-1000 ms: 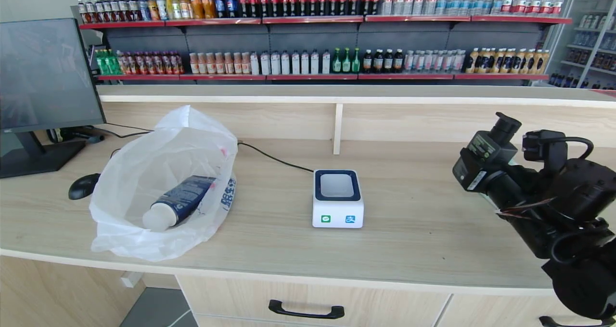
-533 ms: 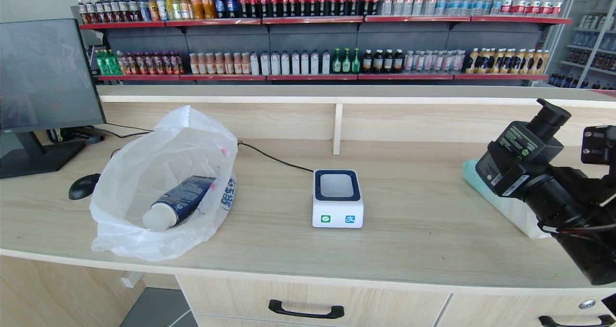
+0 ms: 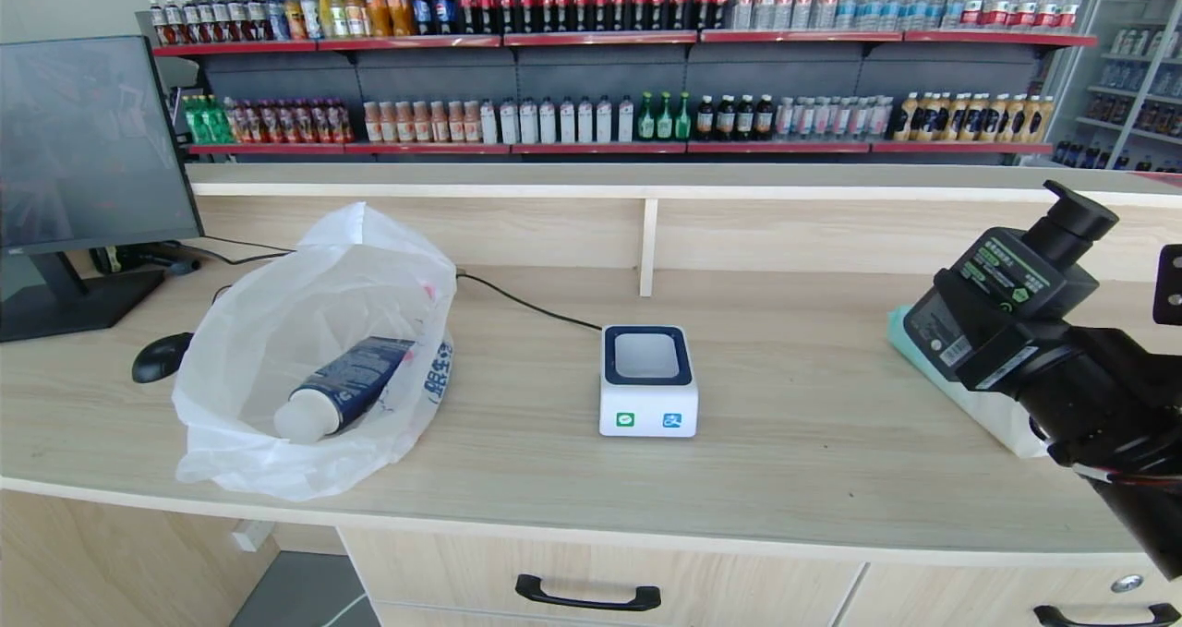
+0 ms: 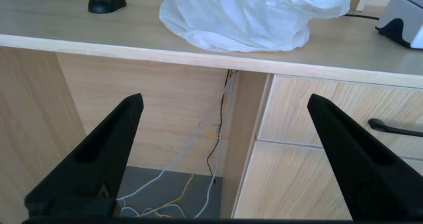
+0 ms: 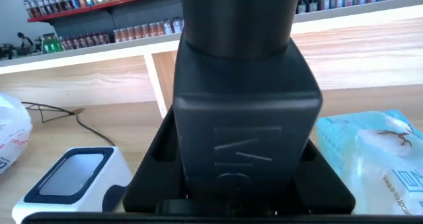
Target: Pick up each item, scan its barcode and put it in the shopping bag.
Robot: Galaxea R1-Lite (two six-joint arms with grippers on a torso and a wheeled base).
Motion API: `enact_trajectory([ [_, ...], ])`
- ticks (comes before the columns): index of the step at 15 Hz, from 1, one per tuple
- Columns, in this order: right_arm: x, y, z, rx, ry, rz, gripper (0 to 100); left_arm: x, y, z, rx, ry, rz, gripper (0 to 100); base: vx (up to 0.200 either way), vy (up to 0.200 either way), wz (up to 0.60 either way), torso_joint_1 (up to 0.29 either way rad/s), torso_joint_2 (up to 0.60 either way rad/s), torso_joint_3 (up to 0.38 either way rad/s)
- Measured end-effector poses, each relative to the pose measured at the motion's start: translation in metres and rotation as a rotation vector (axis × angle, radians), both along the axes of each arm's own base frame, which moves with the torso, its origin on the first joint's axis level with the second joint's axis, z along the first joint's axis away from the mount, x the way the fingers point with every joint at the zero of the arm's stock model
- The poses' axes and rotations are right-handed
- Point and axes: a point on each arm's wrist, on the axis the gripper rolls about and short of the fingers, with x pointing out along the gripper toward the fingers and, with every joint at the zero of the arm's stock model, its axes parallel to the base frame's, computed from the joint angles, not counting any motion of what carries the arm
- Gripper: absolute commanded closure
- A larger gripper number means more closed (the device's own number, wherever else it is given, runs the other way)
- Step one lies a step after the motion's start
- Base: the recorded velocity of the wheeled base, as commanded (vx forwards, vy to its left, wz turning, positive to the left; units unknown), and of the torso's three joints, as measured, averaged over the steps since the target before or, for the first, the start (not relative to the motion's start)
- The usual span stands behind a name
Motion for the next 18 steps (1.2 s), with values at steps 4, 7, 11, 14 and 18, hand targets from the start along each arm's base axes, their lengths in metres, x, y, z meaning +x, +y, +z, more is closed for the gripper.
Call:
enact_trajectory([
  [4, -0.009, 0.023, 0.003, 0.115, 0.005, 0.155, 100, 0.000, 0.000, 0.000, 0.000, 0.000, 0.000, 0, 0.000, 0.000, 0.00, 0.000, 0.00, 0.000],
  [7, -0.019, 0.039, 0.001, 0.198, 0.051, 0.409, 100, 0.000, 0.000, 0.000, 0.000, 0.000, 0.000, 0, 0.000, 0.000, 0.00, 0.000, 0.00, 0.000],
  [11, -0.028, 0.042, 0.004, 0.355, 0.124, 0.652, 100, 0.000, 0.000, 0.000, 0.000, 0.000, 0.000, 0, 0.000, 0.000, 0.00, 0.000, 0.00, 0.000],
  [14, -0.036, 0.044, 0.010, 0.411, 0.139, 0.753, 100, 0.000, 0.000, 0.000, 0.000, 0.000, 0.000, 0, 0.000, 0.000, 0.00, 0.000, 0.00, 0.000],
  [18, -0.052, 0.056, 0.019, 0.460, 0.147, 0.904, 100, 0.000, 0.000, 0.000, 0.000, 0.000, 0.000, 0, 0.000, 0.000, 0.00, 0.000, 0.00, 0.000],
])
